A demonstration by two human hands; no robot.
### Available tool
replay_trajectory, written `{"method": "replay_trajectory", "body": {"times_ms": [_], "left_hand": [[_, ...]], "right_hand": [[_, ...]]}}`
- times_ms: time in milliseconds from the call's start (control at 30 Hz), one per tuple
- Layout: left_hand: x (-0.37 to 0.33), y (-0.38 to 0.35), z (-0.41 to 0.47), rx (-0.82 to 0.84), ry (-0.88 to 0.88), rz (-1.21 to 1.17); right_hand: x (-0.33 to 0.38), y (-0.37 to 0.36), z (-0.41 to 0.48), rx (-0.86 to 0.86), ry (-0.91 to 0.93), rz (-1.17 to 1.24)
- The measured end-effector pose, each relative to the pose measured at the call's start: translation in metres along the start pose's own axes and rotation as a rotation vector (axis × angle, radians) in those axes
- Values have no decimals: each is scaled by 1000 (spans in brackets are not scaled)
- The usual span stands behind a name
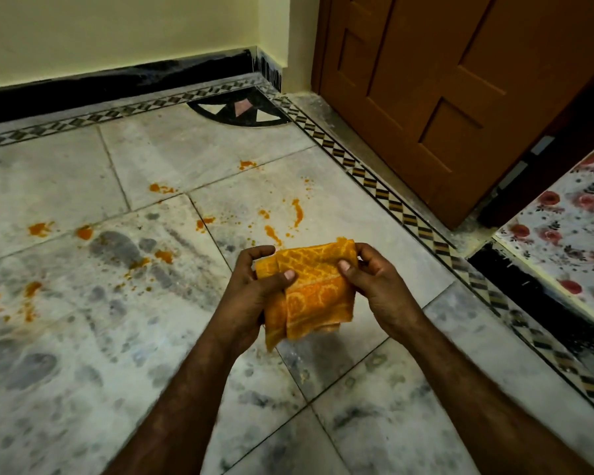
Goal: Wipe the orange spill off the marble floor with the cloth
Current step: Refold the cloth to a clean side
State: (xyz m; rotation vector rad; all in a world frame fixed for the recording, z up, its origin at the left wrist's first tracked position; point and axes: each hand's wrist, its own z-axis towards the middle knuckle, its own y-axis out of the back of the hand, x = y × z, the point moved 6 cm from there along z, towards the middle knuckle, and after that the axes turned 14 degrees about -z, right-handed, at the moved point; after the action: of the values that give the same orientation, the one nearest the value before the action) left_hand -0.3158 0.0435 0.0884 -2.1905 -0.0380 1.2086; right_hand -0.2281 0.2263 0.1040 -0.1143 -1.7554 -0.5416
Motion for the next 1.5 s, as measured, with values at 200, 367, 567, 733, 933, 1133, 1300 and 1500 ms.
{"method": "replay_trajectory", "body": {"times_ms": [200, 367, 567, 733, 933, 1133, 1300, 1500], "left_hand": [[3, -3, 8, -4, -27, -12], [7, 3, 19, -25, -29, 1], [36, 28, 58, -134, 84, 325], [90, 66, 63, -79, 176, 780], [103, 63, 58, 42, 64, 1035], [111, 42, 54, 115, 3, 1503], [116, 34, 55, 210, -28, 1591], [98, 38, 60, 201, -113, 1543]], "right_hand": [[-5, -2, -3, -11, -8, -239], [-13, -2, 5, 20, -71, -147], [-82, -4, 46, 131, -399, -314], [-135, -3, 59, 125, -499, -655], [-139, -24, 67, 132, -470, -772], [-126, -28, 68, 8, -419, -877], [-124, -32, 65, 50, -465, -851], [-114, -29, 65, -14, -594, -250]]}}
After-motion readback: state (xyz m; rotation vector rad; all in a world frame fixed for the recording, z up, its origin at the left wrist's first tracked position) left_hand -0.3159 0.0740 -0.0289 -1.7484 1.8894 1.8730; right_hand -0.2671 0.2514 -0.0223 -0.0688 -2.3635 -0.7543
